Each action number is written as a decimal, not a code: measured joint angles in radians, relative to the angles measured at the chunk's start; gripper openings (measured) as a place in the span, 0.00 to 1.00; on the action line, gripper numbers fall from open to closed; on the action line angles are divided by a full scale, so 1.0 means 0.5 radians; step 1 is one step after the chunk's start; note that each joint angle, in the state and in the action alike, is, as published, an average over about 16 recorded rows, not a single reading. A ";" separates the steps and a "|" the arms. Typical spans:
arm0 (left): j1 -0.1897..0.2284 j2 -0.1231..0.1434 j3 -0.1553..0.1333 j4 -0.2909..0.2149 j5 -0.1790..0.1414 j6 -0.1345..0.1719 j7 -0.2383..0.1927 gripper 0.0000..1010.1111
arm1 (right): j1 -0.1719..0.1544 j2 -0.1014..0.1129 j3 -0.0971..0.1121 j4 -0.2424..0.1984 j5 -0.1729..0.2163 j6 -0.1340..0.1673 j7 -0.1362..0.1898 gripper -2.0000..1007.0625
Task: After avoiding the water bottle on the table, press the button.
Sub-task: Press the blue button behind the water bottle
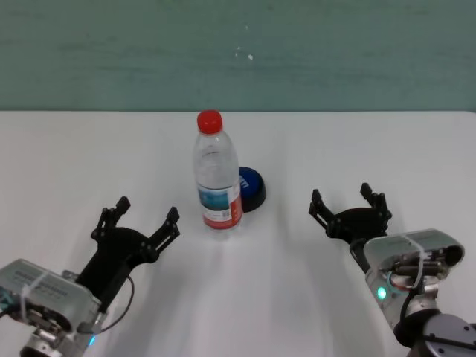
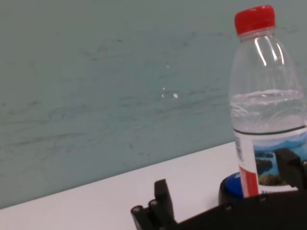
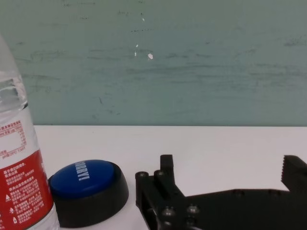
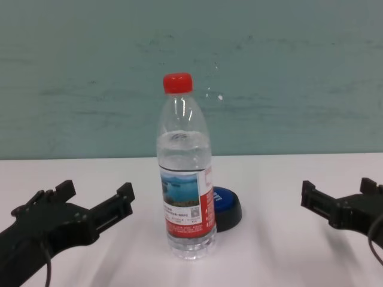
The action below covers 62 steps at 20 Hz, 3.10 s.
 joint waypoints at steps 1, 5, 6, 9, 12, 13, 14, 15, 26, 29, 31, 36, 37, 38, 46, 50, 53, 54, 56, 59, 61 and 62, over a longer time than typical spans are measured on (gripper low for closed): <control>-0.007 0.004 0.000 0.006 -0.006 -0.004 -0.006 1.00 | 0.000 0.000 0.000 0.000 0.000 0.000 0.000 1.00; -0.039 0.017 0.001 0.033 -0.023 -0.014 -0.026 1.00 | 0.000 0.000 0.000 0.000 0.000 0.000 0.000 1.00; -0.049 0.019 0.002 0.042 -0.026 -0.015 -0.028 1.00 | 0.000 0.000 0.000 0.000 0.000 0.000 0.000 1.00; -0.086 0.021 0.005 0.075 -0.028 -0.020 -0.030 1.00 | 0.000 0.000 0.000 0.000 0.000 0.000 0.000 1.00; -0.129 0.017 0.006 0.114 -0.024 -0.022 -0.023 1.00 | 0.000 0.000 0.000 0.000 0.000 0.000 0.000 1.00; -0.144 0.014 0.006 0.128 -0.020 -0.022 -0.018 1.00 | 0.000 0.000 0.000 0.000 0.000 0.000 0.000 1.00; -0.160 0.010 0.006 0.142 -0.016 -0.021 -0.013 1.00 | 0.000 0.000 0.000 0.000 0.000 0.000 0.000 1.00; -0.176 0.006 0.006 0.157 -0.012 -0.020 -0.007 1.00 | 0.000 0.000 0.000 0.000 0.000 0.000 0.000 1.00; -0.333 -0.051 0.003 0.312 0.046 -0.005 0.054 1.00 | 0.000 0.000 0.000 0.000 0.000 0.000 0.000 1.00; -0.368 -0.065 0.006 0.346 0.059 -0.005 0.062 1.00 | 0.000 0.000 0.000 0.000 0.000 0.000 0.000 1.00; -0.392 -0.072 0.008 0.369 0.067 -0.006 0.065 1.00 | 0.000 0.000 0.000 0.000 0.000 0.000 0.000 1.00; -0.456 -0.088 0.013 0.433 0.083 -0.013 0.069 1.00 | 0.000 0.000 0.000 0.000 0.000 0.000 0.000 1.00; -0.469 -0.090 0.014 0.446 0.086 -0.016 0.070 1.00 | 0.000 0.000 0.000 0.000 0.000 0.000 0.000 1.00; -0.482 -0.092 0.014 0.460 0.089 -0.019 0.070 1.00 | 0.000 0.000 0.000 0.000 0.000 0.000 0.000 1.00; -0.581 -0.102 0.022 0.571 0.104 -0.036 0.062 1.00 | 0.000 0.000 0.000 0.000 0.000 0.000 0.000 1.00; -0.620 -0.102 0.027 0.617 0.106 -0.039 0.054 1.00 | 0.000 0.000 0.000 0.000 0.000 0.000 0.000 1.00; -0.648 -0.103 0.031 0.648 0.104 -0.038 0.048 1.00 | 0.000 0.000 0.000 0.000 0.000 0.000 0.000 1.00; -0.656 -0.103 0.032 0.657 0.103 -0.037 0.046 1.00 | 0.000 0.000 0.000 0.000 0.000 0.000 0.000 1.00; -0.673 -0.104 0.035 0.674 0.099 -0.033 0.041 1.00 | 0.000 0.000 0.000 0.000 0.000 0.000 0.000 1.00; -0.698 -0.106 0.039 0.701 0.094 -0.029 0.036 1.00 | 0.000 0.000 0.000 0.000 0.000 0.000 0.000 1.00; -0.716 -0.108 0.042 0.719 0.092 -0.027 0.035 1.00 | 0.000 0.000 0.000 0.000 0.000 0.000 0.000 1.00; -0.725 -0.109 0.044 0.729 0.091 -0.025 0.034 1.00 | 0.000 0.000 0.000 0.000 0.000 0.000 0.000 1.00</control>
